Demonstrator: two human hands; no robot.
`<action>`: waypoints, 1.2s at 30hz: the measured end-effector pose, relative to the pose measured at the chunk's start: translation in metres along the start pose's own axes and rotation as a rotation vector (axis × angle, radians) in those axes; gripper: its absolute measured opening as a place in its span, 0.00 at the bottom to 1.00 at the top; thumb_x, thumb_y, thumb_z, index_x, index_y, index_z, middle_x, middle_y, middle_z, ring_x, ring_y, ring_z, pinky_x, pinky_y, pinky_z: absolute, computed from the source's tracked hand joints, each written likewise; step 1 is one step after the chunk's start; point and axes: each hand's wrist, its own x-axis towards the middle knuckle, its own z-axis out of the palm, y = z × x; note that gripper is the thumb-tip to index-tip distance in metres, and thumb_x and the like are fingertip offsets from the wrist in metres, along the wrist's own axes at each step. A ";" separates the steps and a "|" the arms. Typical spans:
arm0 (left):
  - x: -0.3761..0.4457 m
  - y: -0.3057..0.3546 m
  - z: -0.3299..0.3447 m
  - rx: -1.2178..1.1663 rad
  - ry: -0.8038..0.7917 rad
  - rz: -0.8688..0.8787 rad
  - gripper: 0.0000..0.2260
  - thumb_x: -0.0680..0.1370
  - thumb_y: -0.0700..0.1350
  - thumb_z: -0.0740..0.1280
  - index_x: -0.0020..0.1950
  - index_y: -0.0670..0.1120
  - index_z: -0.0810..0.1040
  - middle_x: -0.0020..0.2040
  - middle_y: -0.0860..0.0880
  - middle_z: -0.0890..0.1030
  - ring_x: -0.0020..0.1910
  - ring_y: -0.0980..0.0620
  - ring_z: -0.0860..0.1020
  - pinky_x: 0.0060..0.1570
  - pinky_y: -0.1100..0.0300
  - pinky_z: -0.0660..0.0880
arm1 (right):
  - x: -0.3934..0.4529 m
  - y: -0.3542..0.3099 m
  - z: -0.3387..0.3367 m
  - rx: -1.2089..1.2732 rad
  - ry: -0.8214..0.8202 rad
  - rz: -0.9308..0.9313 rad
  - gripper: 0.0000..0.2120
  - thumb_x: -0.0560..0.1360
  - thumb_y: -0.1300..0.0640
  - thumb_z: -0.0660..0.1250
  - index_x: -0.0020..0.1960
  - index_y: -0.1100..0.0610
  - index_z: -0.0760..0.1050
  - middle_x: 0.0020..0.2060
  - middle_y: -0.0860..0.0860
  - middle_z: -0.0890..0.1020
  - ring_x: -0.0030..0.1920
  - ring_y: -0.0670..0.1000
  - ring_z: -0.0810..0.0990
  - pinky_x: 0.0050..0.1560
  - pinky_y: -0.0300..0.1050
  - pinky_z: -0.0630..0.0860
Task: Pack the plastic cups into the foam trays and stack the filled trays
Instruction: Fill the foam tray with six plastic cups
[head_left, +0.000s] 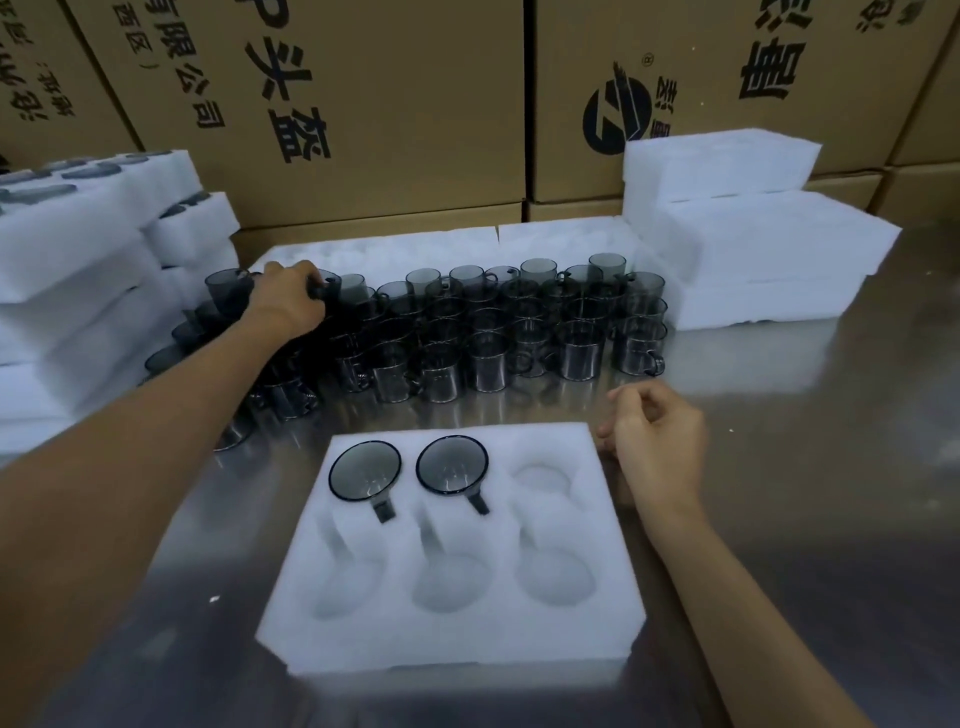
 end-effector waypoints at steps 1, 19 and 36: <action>0.000 0.000 0.002 -0.004 0.032 0.010 0.13 0.78 0.39 0.68 0.62 0.42 0.77 0.63 0.33 0.72 0.61 0.33 0.73 0.64 0.44 0.72 | 0.000 0.000 0.000 -0.001 -0.004 -0.004 0.11 0.73 0.60 0.60 0.35 0.50 0.78 0.26 0.50 0.81 0.25 0.48 0.79 0.25 0.39 0.75; -0.204 0.095 -0.018 -1.307 -0.057 0.000 0.04 0.77 0.40 0.71 0.46 0.43 0.77 0.50 0.47 0.81 0.48 0.49 0.85 0.47 0.61 0.81 | -0.015 -0.022 -0.020 0.120 -0.276 0.094 0.08 0.79 0.64 0.64 0.47 0.58 0.82 0.32 0.49 0.83 0.37 0.48 0.80 0.44 0.46 0.77; -0.260 0.115 -0.003 -1.038 -0.009 0.366 0.28 0.71 0.36 0.74 0.62 0.61 0.68 0.61 0.64 0.77 0.61 0.54 0.79 0.60 0.53 0.77 | -0.069 -0.067 -0.020 0.149 -0.286 -0.215 0.12 0.80 0.52 0.68 0.44 0.60 0.75 0.34 0.52 0.82 0.38 0.45 0.81 0.44 0.43 0.76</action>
